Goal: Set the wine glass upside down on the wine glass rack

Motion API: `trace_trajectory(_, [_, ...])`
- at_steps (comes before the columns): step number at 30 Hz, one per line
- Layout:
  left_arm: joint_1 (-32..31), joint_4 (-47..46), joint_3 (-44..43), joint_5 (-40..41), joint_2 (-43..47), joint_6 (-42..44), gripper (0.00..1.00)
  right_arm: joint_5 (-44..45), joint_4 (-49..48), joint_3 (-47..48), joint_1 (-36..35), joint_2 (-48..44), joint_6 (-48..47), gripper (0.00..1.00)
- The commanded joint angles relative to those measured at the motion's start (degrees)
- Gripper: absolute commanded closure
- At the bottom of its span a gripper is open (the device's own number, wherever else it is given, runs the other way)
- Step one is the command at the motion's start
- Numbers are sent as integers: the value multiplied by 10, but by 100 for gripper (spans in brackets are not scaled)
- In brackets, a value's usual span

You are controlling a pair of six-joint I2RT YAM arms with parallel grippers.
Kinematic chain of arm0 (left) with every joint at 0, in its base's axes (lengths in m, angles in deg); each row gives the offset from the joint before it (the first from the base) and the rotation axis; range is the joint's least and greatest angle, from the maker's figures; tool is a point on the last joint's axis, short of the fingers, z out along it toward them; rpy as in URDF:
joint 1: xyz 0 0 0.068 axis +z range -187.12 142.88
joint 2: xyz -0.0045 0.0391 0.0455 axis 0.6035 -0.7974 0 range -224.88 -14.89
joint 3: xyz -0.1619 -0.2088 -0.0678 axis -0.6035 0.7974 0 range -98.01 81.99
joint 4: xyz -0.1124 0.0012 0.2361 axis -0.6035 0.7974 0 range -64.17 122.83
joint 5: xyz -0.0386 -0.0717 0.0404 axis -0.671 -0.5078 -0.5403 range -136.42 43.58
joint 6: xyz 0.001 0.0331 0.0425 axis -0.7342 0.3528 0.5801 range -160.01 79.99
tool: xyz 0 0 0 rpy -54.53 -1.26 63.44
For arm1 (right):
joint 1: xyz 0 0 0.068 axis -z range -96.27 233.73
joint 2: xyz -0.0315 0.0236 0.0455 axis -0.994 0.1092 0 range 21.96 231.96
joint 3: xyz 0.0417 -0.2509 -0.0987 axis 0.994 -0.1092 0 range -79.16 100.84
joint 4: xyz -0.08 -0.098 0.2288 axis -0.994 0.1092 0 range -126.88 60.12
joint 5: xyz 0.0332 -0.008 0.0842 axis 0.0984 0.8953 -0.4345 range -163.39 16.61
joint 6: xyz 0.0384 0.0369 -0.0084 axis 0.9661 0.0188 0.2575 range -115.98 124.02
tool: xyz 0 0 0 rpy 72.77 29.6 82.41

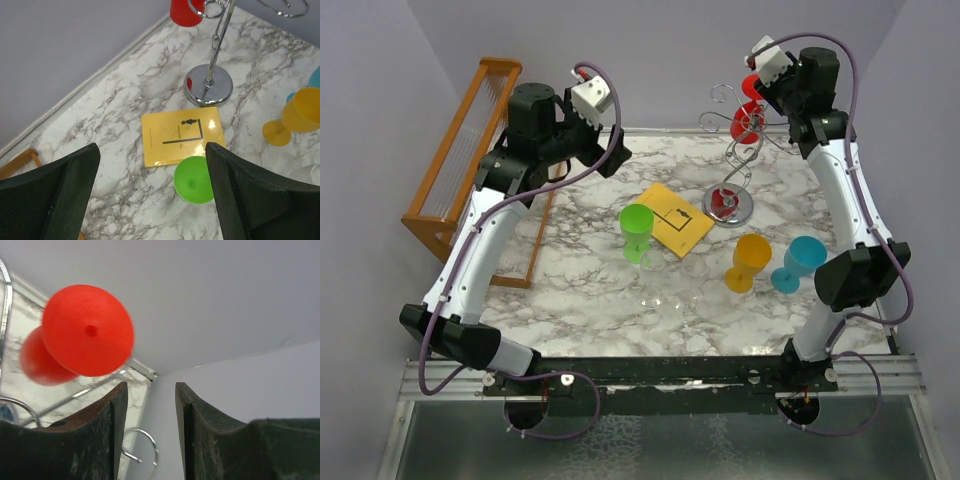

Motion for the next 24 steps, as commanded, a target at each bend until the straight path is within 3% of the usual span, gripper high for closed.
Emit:
trace_trajectory(1, [1, -38, 56, 3, 5, 10, 10, 99, -91, -14, 0, -62, 36, 55])
trace_trajectory(5, [-4, -48, 98, 10, -8, 18, 11, 90, -64, -3, -1, -91, 102, 45])
trace_trajectory(8, [-12, -43, 113, 22, -24, 33, 11, 17, -35, -19, -1, -129, 136, 39])
trace_trajectory(11, [-22, -25, 113, 38, -48, 53, 12, -63, -20, -62, -1, -175, 155, 15])
trace_trajectory(20, [-47, 66, 68, 63, -140, 98, 17, -137, 10, -110, -1, -250, 194, 8])
trace_trajectory(24, [-58, 120, 38, 74, -190, 112, 26, -152, 25, -109, -1, -257, 202, 7])
